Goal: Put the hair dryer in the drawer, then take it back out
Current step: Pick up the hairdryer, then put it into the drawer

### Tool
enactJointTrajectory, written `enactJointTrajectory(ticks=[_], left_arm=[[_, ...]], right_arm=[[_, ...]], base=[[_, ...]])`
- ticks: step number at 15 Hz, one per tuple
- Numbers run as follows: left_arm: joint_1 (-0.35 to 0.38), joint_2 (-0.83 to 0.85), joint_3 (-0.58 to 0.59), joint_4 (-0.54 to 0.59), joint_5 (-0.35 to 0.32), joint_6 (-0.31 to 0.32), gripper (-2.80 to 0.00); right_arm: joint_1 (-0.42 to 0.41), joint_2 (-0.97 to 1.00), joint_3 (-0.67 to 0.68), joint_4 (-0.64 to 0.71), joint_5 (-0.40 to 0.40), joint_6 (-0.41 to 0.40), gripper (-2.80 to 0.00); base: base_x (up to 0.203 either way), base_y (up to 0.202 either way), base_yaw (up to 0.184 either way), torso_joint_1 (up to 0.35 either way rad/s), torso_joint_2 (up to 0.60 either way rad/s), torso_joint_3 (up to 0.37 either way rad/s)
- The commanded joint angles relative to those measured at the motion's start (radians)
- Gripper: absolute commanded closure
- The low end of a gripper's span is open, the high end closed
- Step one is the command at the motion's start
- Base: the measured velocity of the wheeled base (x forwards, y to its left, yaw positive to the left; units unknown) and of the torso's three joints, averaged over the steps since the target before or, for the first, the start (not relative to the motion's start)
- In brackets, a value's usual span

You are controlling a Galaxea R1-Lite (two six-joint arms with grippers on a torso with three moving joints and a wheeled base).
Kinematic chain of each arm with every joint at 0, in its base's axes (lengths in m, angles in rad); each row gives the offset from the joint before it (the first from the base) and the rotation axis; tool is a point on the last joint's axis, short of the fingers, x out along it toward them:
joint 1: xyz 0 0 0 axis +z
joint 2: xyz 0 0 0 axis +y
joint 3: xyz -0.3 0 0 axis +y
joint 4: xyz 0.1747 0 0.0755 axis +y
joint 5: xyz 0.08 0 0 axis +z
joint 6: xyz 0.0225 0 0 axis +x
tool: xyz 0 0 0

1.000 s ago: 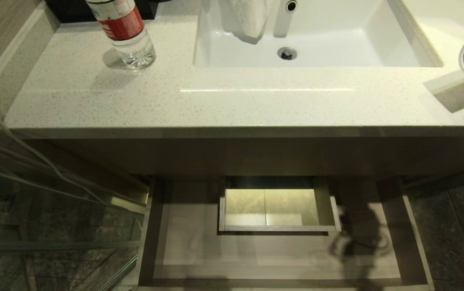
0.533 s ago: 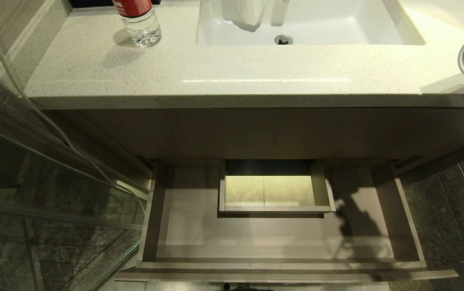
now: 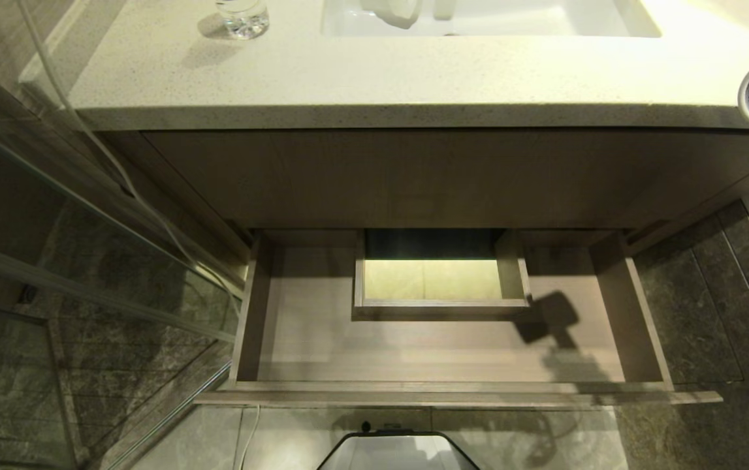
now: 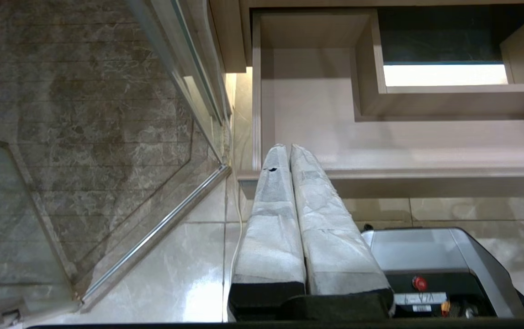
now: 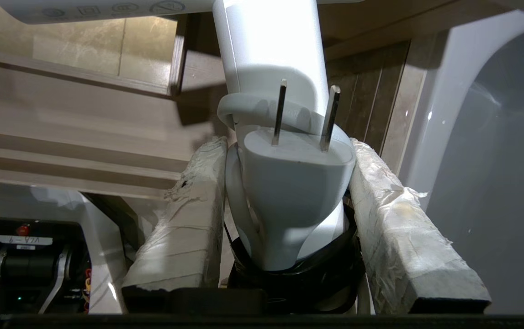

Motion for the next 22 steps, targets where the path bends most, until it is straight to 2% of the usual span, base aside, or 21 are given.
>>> enactJointTrajectory(ticks=[1,4,8,22], left_arm=[[0.000,0.000,0.000,0.000,0.000,0.000,0.00],[-0.001,0.000,0.000,0.000,0.000,0.000,0.00],[0.000,0.000,0.000,0.000,0.000,0.000,0.00],[-0.001,0.000,0.000,0.000,0.000,0.000,0.00]], right_arm=[[0.002,-0.007,0.007,0.003,0.002,0.008,0.00],[0.005,-0.009,0.016,0.000,0.002,0.008,0.00],[0.005,-0.018,0.040,-0.030,0.044,0.009,0.00],[0.007,-0.066,0.136,-0.037,0.046,0.008,0.00]], base=[[0.000,0.000,0.000,-0.210,-0.06,-0.261],[0.000,0.000,0.000,-0.075,-0.02,-0.091],[0.000,0.000,0.000,-0.061,0.09,0.028],[0.000,0.000,0.000,-0.287,0.49,0.201]])
